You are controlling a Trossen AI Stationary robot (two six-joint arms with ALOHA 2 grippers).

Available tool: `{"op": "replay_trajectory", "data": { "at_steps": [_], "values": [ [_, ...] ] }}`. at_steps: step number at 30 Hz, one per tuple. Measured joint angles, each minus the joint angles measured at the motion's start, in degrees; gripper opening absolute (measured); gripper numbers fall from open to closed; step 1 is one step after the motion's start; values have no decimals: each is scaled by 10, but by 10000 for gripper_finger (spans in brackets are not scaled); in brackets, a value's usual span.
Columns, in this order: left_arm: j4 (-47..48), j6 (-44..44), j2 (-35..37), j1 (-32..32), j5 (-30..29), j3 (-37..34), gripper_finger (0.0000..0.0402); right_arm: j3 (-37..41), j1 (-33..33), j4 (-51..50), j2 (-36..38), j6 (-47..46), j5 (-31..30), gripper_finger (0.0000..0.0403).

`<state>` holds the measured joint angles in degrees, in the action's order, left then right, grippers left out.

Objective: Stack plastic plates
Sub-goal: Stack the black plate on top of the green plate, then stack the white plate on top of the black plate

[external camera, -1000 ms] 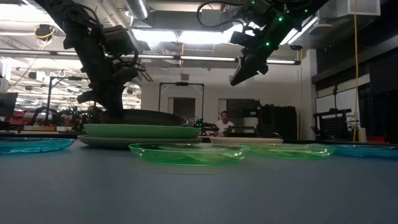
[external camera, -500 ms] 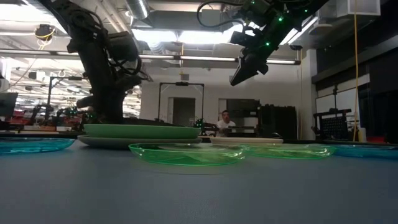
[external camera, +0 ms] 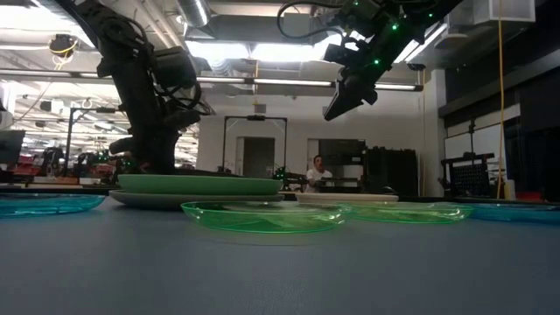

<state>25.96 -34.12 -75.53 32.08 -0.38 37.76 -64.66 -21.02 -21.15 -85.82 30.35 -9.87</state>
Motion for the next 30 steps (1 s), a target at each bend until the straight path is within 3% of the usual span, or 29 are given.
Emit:
{"op": "replay_trajectory", "data": {
  "at_steps": [8,18,30],
  "values": [
    [0,1,0,0,-17,0,76,0,0,0,0,0,0,60],
    [0,3,38,0,-16,0,82,0,-7,0,0,-5,4,60],
    [-41,23,98,-36,11,0,83,0,-116,-57,0,-51,27,60]
  ]
}}
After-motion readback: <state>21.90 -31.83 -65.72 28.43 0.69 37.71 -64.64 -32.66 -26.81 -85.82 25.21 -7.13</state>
